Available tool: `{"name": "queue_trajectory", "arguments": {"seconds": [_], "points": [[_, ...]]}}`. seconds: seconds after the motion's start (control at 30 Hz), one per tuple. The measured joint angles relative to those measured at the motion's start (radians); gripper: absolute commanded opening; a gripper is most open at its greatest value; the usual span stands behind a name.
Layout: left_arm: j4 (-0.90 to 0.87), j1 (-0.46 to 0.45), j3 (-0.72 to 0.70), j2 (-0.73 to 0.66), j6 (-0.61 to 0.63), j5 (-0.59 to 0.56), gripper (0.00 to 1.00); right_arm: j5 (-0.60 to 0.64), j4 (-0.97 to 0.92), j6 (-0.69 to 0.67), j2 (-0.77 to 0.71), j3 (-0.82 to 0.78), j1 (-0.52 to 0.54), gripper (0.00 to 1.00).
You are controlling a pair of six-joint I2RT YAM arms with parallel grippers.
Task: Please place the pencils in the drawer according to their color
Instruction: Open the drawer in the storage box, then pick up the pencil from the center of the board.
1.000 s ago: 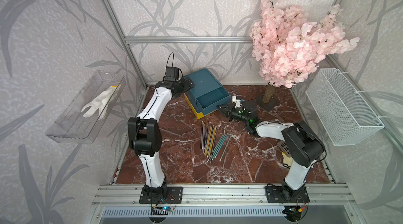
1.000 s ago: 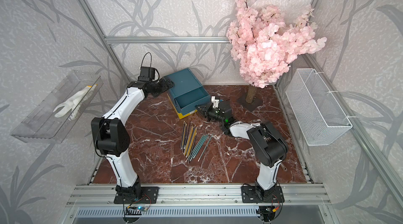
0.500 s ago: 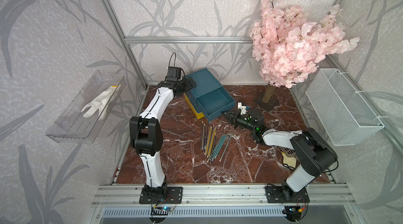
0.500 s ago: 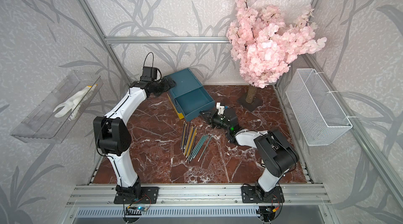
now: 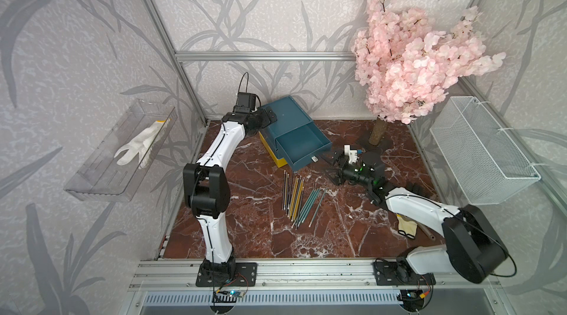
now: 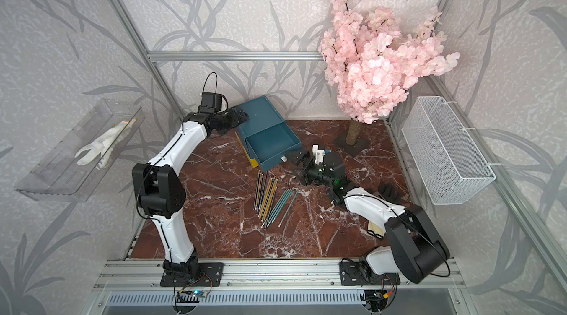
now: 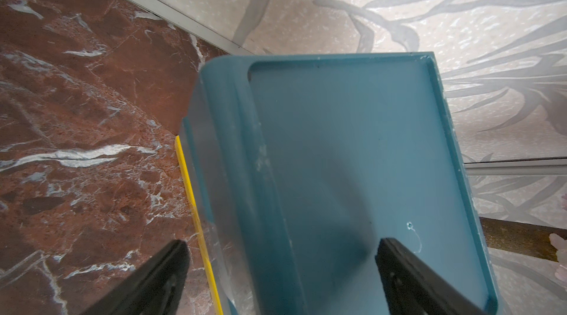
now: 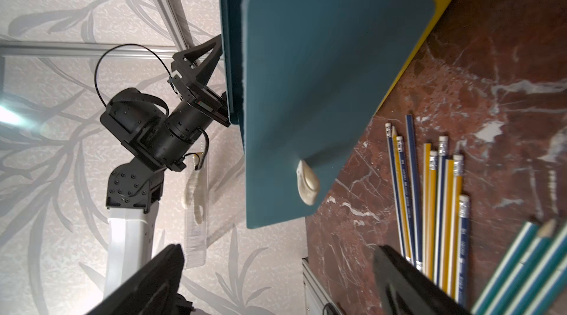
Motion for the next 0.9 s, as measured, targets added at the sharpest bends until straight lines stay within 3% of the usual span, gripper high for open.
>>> {"name": "queue_trajectory", "arguments": {"seconds": [0.1,0.23,0.43,0.67,0.9], "points": [[-0.015,-0.002,0.0,-0.022,0.005,0.002,1.0,0.051,-0.306,-0.145,-0.106,0.051,-0.001,1.0],[-0.021,-0.003,-0.024,-0.101,0.013,-0.008,1.0,0.209,-0.7,-0.346,-0.194,0.179,0.0,1.0],[-0.023,-0.003,-0.172,-0.304,0.031,-0.044,1.0,0.509,-1.046,-0.514,-0.303,0.246,-0.002,1.0],[-0.029,-0.016,-0.444,-0.481,0.035,-0.094,1.0,0.573,-1.11,-0.682,-0.446,0.243,-0.017,1.0],[-0.056,-0.072,-0.718,-0.594,0.038,-0.143,1.0,0.525,-1.122,-0.712,-0.425,0.23,-0.018,1.0]]}}
